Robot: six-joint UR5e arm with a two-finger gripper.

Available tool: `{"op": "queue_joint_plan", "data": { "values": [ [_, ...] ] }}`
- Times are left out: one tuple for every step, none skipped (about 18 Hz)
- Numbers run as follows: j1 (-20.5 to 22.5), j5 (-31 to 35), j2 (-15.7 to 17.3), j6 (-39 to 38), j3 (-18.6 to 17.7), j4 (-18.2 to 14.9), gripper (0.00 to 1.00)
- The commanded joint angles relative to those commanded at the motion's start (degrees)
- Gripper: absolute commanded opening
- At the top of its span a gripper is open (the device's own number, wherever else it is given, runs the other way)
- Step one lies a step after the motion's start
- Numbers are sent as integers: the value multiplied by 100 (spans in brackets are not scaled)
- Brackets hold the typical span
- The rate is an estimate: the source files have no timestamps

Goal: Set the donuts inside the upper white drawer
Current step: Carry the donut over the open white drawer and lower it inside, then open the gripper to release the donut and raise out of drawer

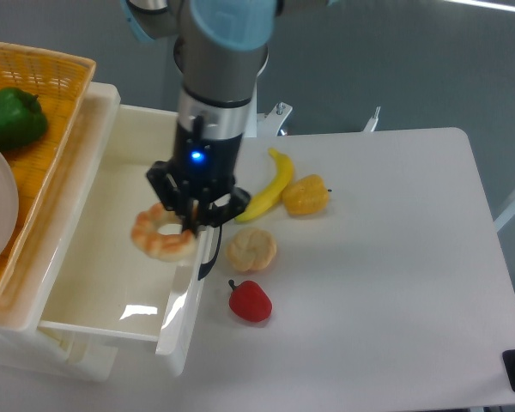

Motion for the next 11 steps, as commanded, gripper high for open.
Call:
{"op": "queue_joint_plan", "data": {
  "values": [
    [-53, 26, 9, -9, -26, 9, 68],
    [-71, 70, 26, -17, -27, 9, 89],
    [-80, 149, 26, -18, -35, 9, 100],
    [-80, 167, 26, -18, -35, 0, 100],
    [-80, 167, 26, -18, -35, -18, 100],
    [-89, 167, 26, -9, -35, -18, 100],
    [-89, 167, 35, -17, -35, -26, 100],
    [-89, 176, 35, -9, -35, -70, 100],
    [-89, 176, 44, -17, -44, -88, 100],
    [-89, 176, 44, -18, -36, -88, 100],
    [-89, 167, 53, -26, -35, -97, 100]
  ]
}}
